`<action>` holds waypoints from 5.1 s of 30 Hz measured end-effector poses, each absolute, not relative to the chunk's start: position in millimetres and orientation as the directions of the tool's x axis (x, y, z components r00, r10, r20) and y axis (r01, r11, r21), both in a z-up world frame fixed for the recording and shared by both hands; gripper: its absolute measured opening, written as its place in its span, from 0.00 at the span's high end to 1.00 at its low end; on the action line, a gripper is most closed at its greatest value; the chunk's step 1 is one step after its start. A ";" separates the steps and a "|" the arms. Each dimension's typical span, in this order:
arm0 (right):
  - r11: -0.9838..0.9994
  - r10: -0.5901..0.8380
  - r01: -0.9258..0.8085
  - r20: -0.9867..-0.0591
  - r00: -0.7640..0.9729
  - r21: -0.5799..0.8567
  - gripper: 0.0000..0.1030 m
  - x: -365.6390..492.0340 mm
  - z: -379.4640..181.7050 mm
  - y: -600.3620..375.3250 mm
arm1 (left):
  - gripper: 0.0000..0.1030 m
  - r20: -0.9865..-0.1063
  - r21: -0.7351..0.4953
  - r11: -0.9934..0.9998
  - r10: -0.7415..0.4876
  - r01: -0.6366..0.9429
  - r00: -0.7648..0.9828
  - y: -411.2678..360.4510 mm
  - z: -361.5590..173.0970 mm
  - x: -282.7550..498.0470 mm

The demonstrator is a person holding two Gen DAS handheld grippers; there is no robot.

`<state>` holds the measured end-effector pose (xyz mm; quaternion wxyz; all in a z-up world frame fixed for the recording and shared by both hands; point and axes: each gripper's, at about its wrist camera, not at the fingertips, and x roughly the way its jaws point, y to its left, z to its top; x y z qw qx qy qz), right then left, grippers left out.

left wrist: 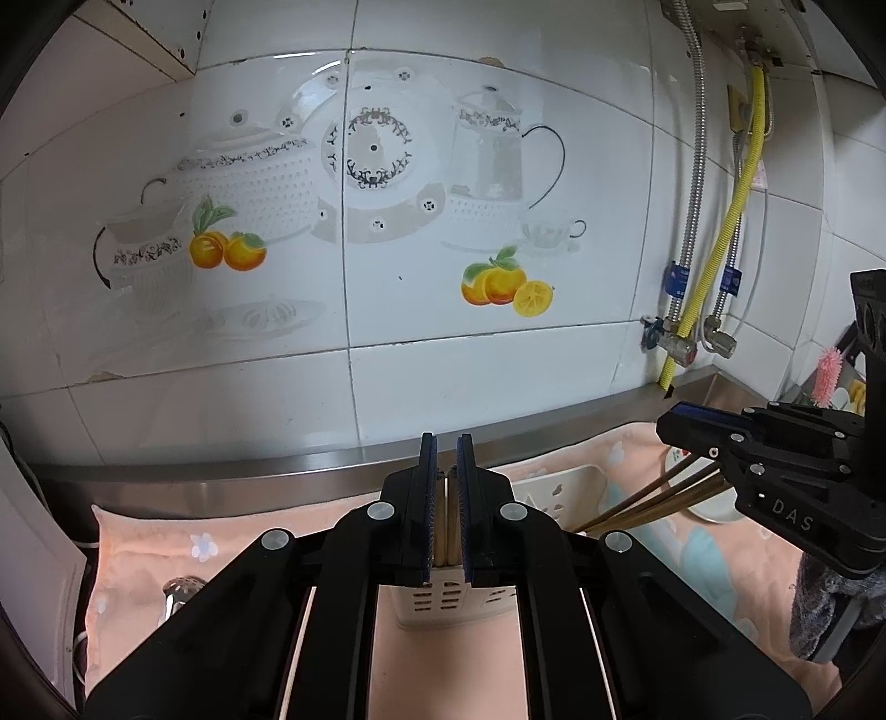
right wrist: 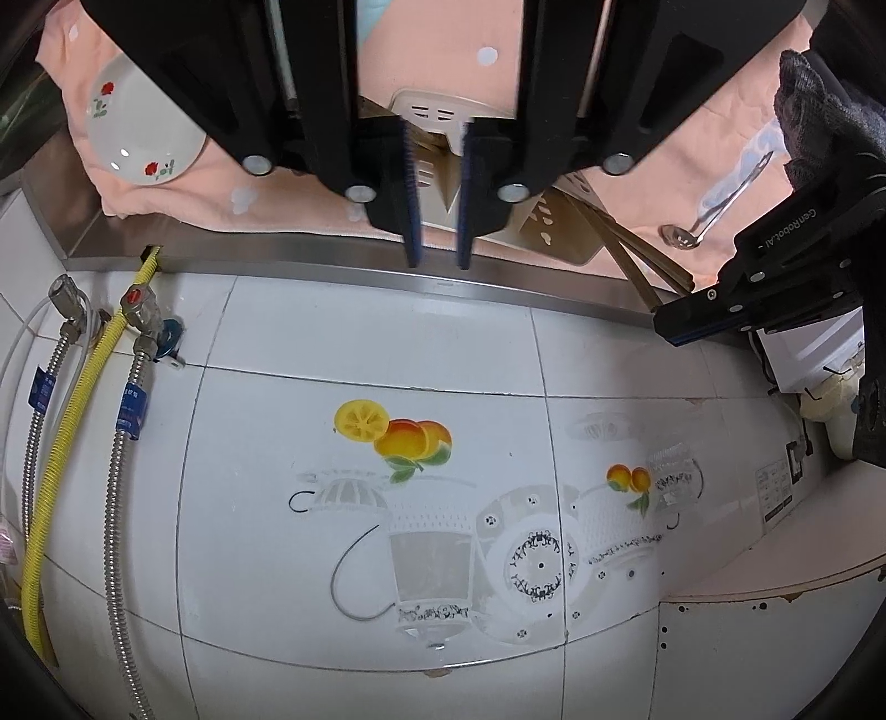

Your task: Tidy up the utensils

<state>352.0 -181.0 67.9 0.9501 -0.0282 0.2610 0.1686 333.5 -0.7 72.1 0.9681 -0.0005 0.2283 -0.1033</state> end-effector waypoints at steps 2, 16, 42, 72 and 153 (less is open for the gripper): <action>0.943 0.305 -0.332 -0.500 0.810 0.036 0.80 349.4 69.6 -182.4 | 0.89 -0.444 -0.051 0.979 -0.201 0.200 0.873 -0.7 73.4 331.5; 0.951 0.287 -0.309 -0.473 0.833 0.033 0.56 322.4 76.7 -197.4 | 0.32 -0.418 -0.041 0.985 -0.169 0.167 0.893 5.8 81.8 298.0; 0.947 0.281 -0.322 -0.473 0.835 -0.006 0.13 220.1 46.7 -200.5 | 0.05 -0.429 -0.089 0.991 -0.126 0.098 0.894 42.0 57.0 205.0; 0.972 0.194 -0.236 -0.546 0.815 -0.006 0.07 147.4 -11.5 -198.1 | 0.05 -0.497 -0.107 0.993 -0.102 0.056 0.862 53.1 0.5 130.2; 0.965 0.229 -0.262 -0.573 0.787 0.026 0.07 129.7 -24.8 -191.5 | 0.05 -0.549 -0.120 0.991 -0.115 0.058 0.828 43.5 -26.4 104.0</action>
